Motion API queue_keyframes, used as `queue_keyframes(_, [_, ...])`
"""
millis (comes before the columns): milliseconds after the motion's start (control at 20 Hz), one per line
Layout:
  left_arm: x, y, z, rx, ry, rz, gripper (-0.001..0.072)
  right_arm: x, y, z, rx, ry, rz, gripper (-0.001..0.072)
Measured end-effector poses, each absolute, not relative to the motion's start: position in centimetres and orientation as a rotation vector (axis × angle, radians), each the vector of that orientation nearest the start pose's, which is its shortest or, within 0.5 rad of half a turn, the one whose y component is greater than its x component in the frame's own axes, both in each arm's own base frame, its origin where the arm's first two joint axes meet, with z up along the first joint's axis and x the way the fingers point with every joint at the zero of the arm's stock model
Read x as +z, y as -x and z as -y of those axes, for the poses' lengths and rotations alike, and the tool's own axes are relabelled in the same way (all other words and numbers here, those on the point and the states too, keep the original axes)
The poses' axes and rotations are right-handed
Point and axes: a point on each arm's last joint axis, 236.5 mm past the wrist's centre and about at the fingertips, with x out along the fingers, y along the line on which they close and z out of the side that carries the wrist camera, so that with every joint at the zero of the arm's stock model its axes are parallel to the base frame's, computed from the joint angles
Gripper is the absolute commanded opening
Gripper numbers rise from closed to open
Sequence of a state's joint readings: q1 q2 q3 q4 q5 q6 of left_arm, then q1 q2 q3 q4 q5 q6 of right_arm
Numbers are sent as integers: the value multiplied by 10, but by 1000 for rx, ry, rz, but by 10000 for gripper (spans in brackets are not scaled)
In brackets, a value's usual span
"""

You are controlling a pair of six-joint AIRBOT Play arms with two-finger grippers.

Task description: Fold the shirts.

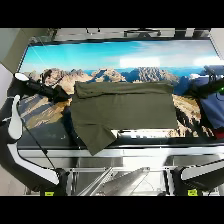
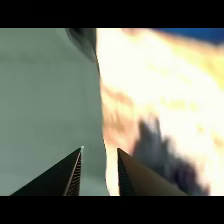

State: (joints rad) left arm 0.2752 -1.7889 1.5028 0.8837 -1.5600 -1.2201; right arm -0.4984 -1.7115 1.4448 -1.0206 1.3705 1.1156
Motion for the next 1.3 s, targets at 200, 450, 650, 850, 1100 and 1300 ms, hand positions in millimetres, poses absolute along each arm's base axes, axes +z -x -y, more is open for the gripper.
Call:
queue_keyframes(200, [-55,-334,45,-481,604,-1658,284,-66,-361,95,211,-602,-1452,440])
queue_keyframes(450, [-67,-271,62,-434,649,-1693,284,-98,-326,76,230,-653,-1510,435])
queue_keyframes(650, [-71,-240,84,-432,694,-1683,284,-108,-321,50,287,-663,-1515,435])
queue_keyframes(850, [-87,-210,104,-422,687,-1712,284,-113,-323,29,335,-639,-1525,435])
queue_keyframes(1100, [-109,-184,122,-394,652,-1757,284,-116,-325,13,369,-598,-1536,435])
queue_keyframes(1300, [-116,-187,132,-381,644,-1728,284,-117,-325,9,377,-584,-1542,435])
